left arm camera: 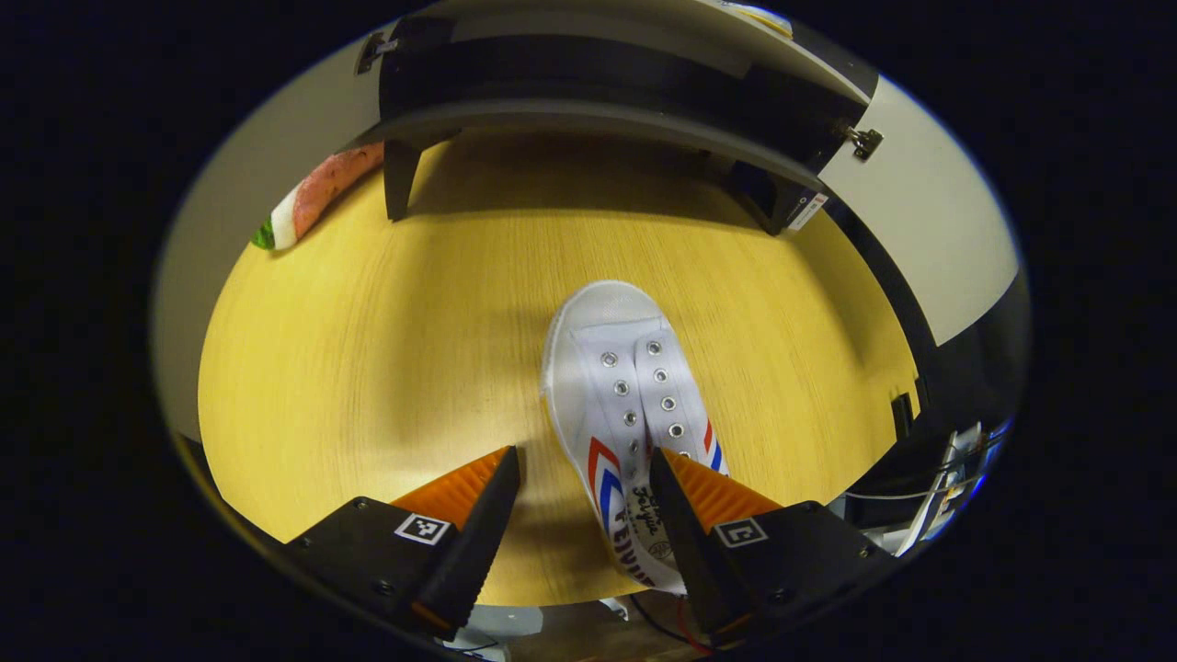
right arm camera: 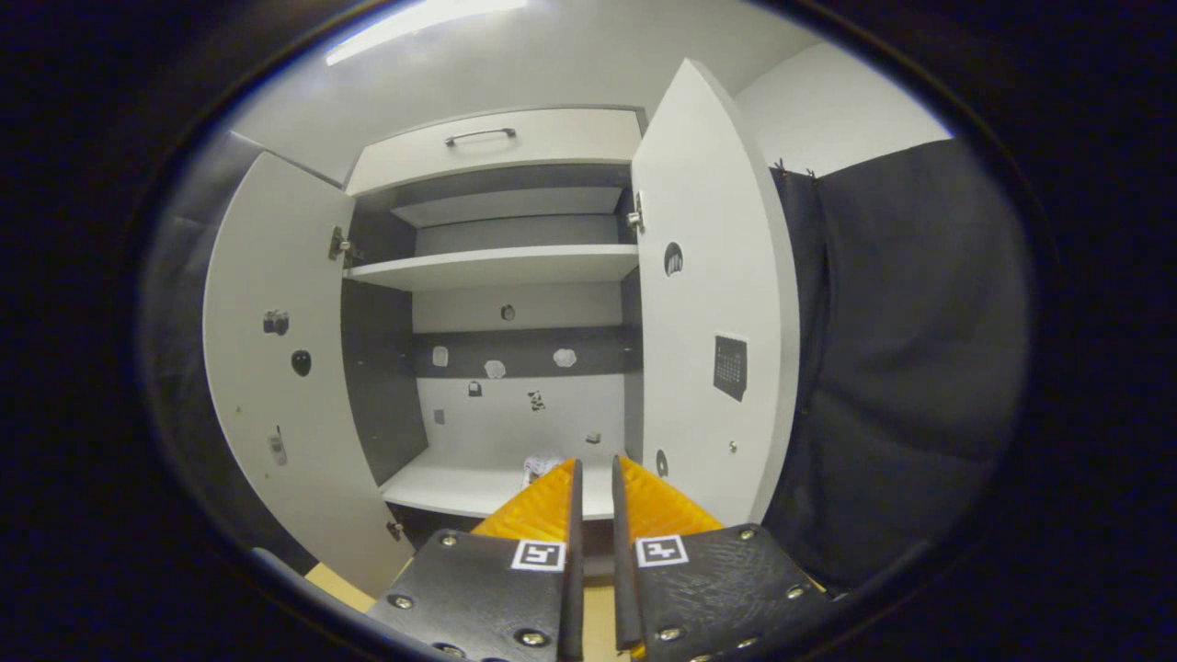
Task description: Grab one shoe with the right hand and put it into the shoe cabinet, grab the other shoe with the left hand and put it into the shoe cabinet; then close the right door with the right hand and the left door with the left hand.
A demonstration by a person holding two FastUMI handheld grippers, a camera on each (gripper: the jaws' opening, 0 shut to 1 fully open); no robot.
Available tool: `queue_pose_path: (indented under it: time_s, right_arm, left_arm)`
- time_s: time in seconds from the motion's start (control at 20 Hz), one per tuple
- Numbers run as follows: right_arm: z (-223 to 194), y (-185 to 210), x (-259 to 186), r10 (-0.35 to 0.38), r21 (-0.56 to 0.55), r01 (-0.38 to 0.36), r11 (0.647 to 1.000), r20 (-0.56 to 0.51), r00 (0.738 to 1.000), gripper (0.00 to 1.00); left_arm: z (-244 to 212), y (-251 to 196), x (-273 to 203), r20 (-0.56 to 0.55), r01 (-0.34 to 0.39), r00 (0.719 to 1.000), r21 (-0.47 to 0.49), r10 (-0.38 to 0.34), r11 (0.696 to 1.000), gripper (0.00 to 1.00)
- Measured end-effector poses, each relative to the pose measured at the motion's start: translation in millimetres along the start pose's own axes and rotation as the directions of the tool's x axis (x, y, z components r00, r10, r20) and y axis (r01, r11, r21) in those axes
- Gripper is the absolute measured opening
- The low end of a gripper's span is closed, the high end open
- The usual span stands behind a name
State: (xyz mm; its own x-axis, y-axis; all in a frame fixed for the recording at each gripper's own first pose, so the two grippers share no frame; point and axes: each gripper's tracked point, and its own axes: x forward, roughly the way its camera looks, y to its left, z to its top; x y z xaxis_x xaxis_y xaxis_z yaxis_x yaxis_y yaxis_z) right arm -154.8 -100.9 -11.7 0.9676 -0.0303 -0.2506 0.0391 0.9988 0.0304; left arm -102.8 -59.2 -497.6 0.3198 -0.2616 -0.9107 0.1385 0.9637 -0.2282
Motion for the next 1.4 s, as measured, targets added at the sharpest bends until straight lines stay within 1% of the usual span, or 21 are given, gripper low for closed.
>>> queue_pose_path:
  time_s: [0.1,0.15,0.2,0.25,0.3,0.35,0.45,0.5,0.55,0.6,0.65,0.7,0.75,0.8,0.9,0.95,1.0,1.05,1.2,1.3,1.4]
  right_arm:
    - [3,1,-3,0.002,-0.007,-0.002,1.0,0.011,1.0,0.13]
    - [4,0,-4,0.003,-0.008,-0.003,1.0,0.013,1.0,0.13]
    - [4,1,-6,0.008,-0.007,-0.007,1.0,0.013,1.0,0.13]
    - [3,3,-6,0.011,-0.002,-0.011,1.0,0.013,1.0,0.15]
    - [3,3,-6,0.012,0.001,-0.012,1.0,0.016,1.0,0.15]
    - [2,4,-5,0.014,0.003,-0.014,1.0,0.015,1.0,0.15]
    - [1,7,-3,0.02,0.006,-0.02,1.0,0.013,1.0,0.15]
    - [0,7,-2,0.023,0.008,-0.023,1.0,0.013,1.0,0.15]
    - [-1,8,-2,0.025,0.008,-0.025,1.0,0.012,1.0,0.15]
    - [-1,8,-1,0.027,0.01,-0.027,1.0,0.012,1.0,0.15]
    - [-1,9,-1,0.029,0.012,-0.03,0.999,0.013,0.999,0.15]
    - [-1,10,0,0.032,0.016,-0.032,0.999,0.014,0.999,0.15]
    - [0,11,0,0.034,0.018,-0.034,0.999,0.016,0.999,0.15]
    - [0,10,0,0.036,0.019,-0.036,0.999,0.016,0.999,0.15]
    - [0,10,0,0.038,0.02,-0.038,0.999,0.016,0.999,0.15]
    - [0,9,0,0.039,0.02,-0.039,0.999,0.016,0.999,0.15]
    - [-1,9,0,0.041,0.023,-0.041,0.999,0.017,0.999,0.15]
    - [-1,10,0,0.044,0.027,-0.044,0.999,0.015,0.999,0.15]
    - [-5,13,0,0.055,0.039,-0.056,0.998,0.012,0.998,0.15]
    - [-6,14,0,0.062,0.044,-0.062,0.997,0.01,0.998,0.15]
    - [-7,15,0,0.068,0.051,-0.068,0.996,0.01,0.998,0.15]
  left_arm:
    - [-7,1,6,-0.024,-0.011,1.0,-0.012,0.01,1.0,0.87]
    - [-6,-1,6,-0.026,-0.005,1.0,-0.032,0.004,0.999,0.84]
    - [-4,-1,8,-0.016,-0.001,1.0,-0.051,0.0,0.999,0.84]
    - [-8,-1,8,-0.037,0.003,0.999,-0.067,-0.006,0.998,0.8]
    - [-8,-6,8,-0.038,0.029,0.999,-0.096,-0.033,0.995,0.78]
    - [-7,-11,9,-0.04,0.054,0.997,-0.134,-0.06,0.99,0.69]
    - [-9,-11,10,-0.06,0.056,0.996,-0.196,-0.069,0.979,0.48]
    - [-8,-10,8,-0.07,0.058,0.995,-0.219,-0.076,0.974,0.46]
    - [-7,-9,8,-0.072,0.063,0.994,-0.241,-0.083,0.969,0.4]
    - [-7,-7,7,-0.067,0.067,0.994,-0.262,-0.088,0.963,0.36]
    - [-4,-6,5,-0.055,0.068,0.995,-0.28,-0.087,0.958,0.24]
    - [-3,-5,4,-0.049,0.064,0.995,-0.287,-0.082,0.956,0.18]
    - [-3,-4,3,-0.052,0.052,0.996,-0.276,-0.069,0.96,0.06]
    - [-3,-3,-1,-0.056,0.034,0.997,-0.253,-0.05,0.967,0.03]
    - [8,1,-7,-0.039,-0.002,0.999,-0.199,-0.006,0.98,0.02]
    - [17,1,-13,-0.017,-0.006,1.0,-0.179,0.003,0.984,0.02]
    - [25,1,-20,0.012,0.001,1.0,-0.177,0.001,0.984,0.05]
    - [36,0,-30,0.039,0.016,0.999,-0.182,-0.009,0.983,0.02]
    - [79,9,-69,0.137,0.048,0.99,-0.178,-0.023,0.983,0.02]
    - [114,17,-102,0.207,0.059,0.978,-0.162,-0.025,0.985,0.02]
    - [154,30,-140,0.282,0.081,0.959,-0.149,-0.036,0.986,0.02]
